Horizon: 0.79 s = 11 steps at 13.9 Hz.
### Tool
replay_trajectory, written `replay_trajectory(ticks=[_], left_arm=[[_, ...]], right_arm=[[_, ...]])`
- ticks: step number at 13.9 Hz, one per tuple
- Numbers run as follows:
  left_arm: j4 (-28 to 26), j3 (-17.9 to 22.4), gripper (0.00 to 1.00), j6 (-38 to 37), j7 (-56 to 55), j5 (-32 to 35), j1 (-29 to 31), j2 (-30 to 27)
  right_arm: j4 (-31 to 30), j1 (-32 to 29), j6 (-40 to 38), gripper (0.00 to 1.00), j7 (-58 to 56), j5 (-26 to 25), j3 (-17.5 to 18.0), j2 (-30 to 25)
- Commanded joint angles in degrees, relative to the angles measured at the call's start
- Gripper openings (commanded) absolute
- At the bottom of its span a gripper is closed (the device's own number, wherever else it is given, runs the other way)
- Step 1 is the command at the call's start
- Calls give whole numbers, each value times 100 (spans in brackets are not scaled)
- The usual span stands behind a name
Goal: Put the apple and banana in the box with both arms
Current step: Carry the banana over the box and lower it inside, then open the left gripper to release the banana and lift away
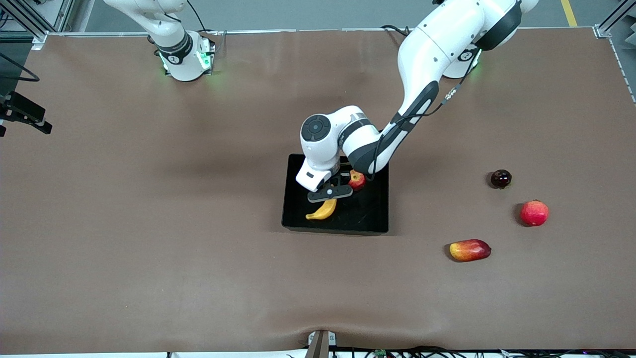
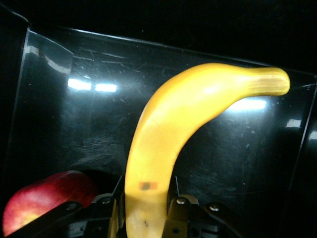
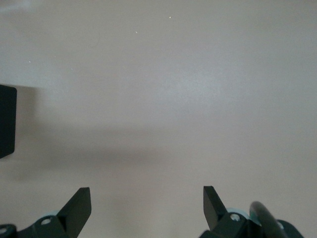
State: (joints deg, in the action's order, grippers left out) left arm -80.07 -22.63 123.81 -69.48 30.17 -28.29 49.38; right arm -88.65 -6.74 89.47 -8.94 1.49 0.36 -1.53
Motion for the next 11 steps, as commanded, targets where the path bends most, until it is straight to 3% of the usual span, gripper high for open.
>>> replay_trajectory(ticks=[1, 5, 6, 9, 11], left_arm=[[149, 31, 8, 82, -127, 112, -115, 221], [158, 31, 57, 38, -101, 120, -19, 55], [158, 31, 100, 21, -92, 120, 16, -85], [123, -48, 100, -128, 241, 77, 516, -647], [149, -66, 100, -742, 582, -133, 701, -1174]], right_arm=[[112, -12, -97, 100, 94, 71, 26, 3], [112, -12, -97, 100, 94, 80, 26, 3], [112, -12, -97, 100, 85, 80, 26, 3], [103, 23, -149, 100, 94, 71, 131, 3], [103, 172, -228, 100, 102, 62, 132, -6]])
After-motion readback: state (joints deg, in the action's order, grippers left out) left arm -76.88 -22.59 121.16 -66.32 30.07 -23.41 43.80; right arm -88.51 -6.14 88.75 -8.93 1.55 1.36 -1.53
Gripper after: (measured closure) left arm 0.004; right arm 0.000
